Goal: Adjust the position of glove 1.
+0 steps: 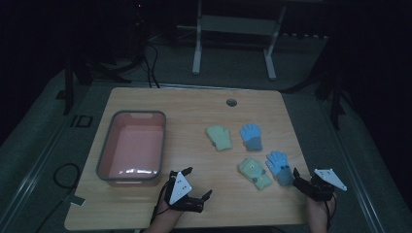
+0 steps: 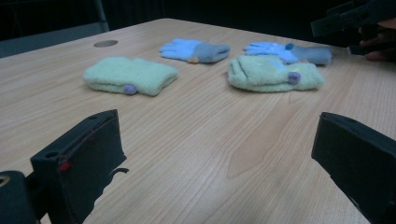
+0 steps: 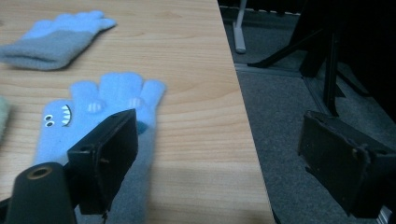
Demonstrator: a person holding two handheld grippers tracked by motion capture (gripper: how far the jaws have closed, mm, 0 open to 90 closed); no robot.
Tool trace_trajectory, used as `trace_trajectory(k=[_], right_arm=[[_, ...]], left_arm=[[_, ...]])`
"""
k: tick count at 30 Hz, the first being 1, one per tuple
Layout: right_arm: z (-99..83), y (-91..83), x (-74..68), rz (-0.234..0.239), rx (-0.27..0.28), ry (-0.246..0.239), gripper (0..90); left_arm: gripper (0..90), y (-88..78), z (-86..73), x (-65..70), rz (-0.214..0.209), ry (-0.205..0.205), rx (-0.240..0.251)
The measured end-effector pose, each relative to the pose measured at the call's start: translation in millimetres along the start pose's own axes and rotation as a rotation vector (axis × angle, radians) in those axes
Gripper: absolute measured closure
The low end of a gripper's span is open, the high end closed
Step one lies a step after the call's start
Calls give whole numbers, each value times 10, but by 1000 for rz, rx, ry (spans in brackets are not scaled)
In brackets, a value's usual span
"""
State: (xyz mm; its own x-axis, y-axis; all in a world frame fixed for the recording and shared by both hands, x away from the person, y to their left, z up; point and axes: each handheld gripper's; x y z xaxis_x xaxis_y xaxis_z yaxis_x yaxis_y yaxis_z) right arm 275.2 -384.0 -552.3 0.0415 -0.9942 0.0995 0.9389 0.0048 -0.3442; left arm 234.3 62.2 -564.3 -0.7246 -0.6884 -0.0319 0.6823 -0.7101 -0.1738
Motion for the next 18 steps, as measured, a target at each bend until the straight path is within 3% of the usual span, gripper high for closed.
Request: trace_trajectory(k=[11,14,18], right_arm=[[7,12,34,18,-15,30,124],[59,-4,37,63,-30,64,116],[175,-26,13,70,-40,25,117]], left_arm=[[23,6,2,2,-5,3,-6],[23,3,1,1,-3,3,-4],[23,0,0,1,-1,1,0]])
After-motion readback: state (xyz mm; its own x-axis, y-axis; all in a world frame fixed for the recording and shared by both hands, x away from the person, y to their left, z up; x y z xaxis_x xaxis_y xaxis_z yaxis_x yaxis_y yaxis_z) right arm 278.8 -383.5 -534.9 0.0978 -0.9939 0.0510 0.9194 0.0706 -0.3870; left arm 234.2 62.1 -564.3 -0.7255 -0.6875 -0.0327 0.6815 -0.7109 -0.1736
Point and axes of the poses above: each handheld gripper's, and its own axes: y roughly forward along the jaws, z roughly out of its top, x roughly to its right, and after that the axes turned 7 degrees about x, right-handed
